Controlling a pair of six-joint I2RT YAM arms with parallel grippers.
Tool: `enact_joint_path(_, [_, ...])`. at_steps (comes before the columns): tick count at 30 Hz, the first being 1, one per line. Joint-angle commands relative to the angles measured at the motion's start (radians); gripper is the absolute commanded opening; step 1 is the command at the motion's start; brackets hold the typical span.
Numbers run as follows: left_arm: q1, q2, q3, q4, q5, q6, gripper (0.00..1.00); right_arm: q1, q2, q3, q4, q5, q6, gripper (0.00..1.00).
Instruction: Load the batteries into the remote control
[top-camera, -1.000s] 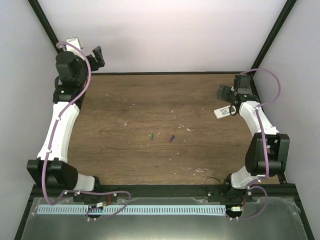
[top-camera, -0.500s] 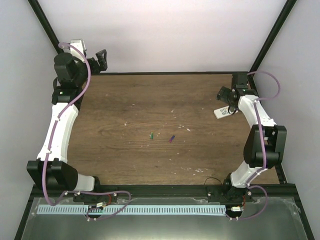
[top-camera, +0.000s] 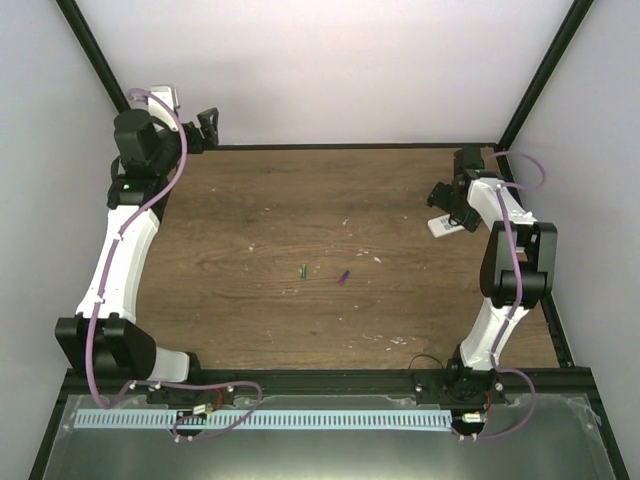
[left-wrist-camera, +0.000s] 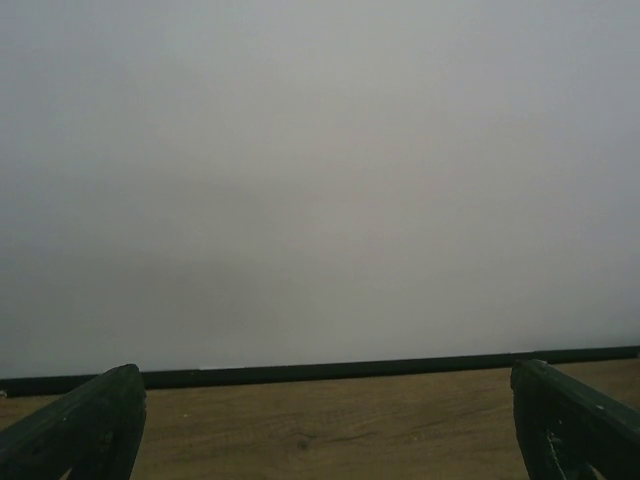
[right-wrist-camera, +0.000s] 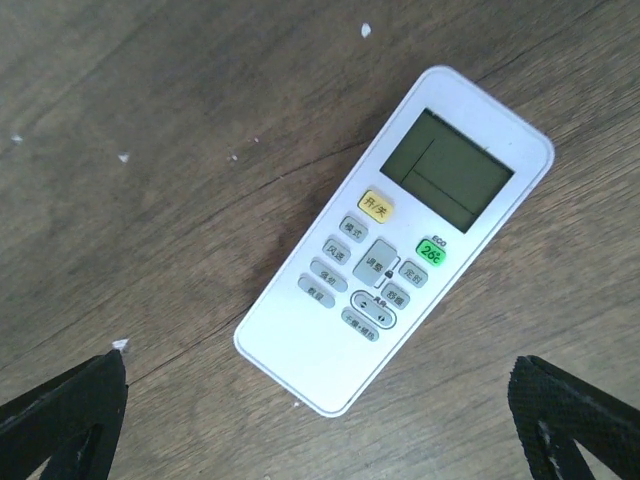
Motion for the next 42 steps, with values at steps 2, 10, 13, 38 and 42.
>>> enact_joint_path(2, [0.003, 0.016, -0.017, -0.029, 0.025, 0.022, 0.99, -0.006, 0.06, 0.063, -0.053, -0.018, 0.022, 1.0])
enact_joint_path(10, [0.004, 0.024, -0.014, -0.027, 0.0, 0.066, 1.0, -0.006, 0.119, 0.08, -0.095, -0.003, 0.051, 1.0])
enact_joint_path(13, [0.003, 0.031, -0.008, -0.026, 0.002, 0.078, 1.0, -0.006, 0.144, 0.095, -0.105, -0.002, 0.066, 1.0])
enact_joint_path(38, [0.004, 0.092, 0.012, -0.05, 0.003, 0.146, 1.0, -0.009, 0.304, 0.247, -0.197, 0.056, 0.065, 1.0])
enact_joint_path(42, [0.003, 0.099, 0.009, -0.057, 0.01, 0.145, 1.0, -0.011, 0.31, 0.23, -0.182, 0.057, 0.056, 1.0])
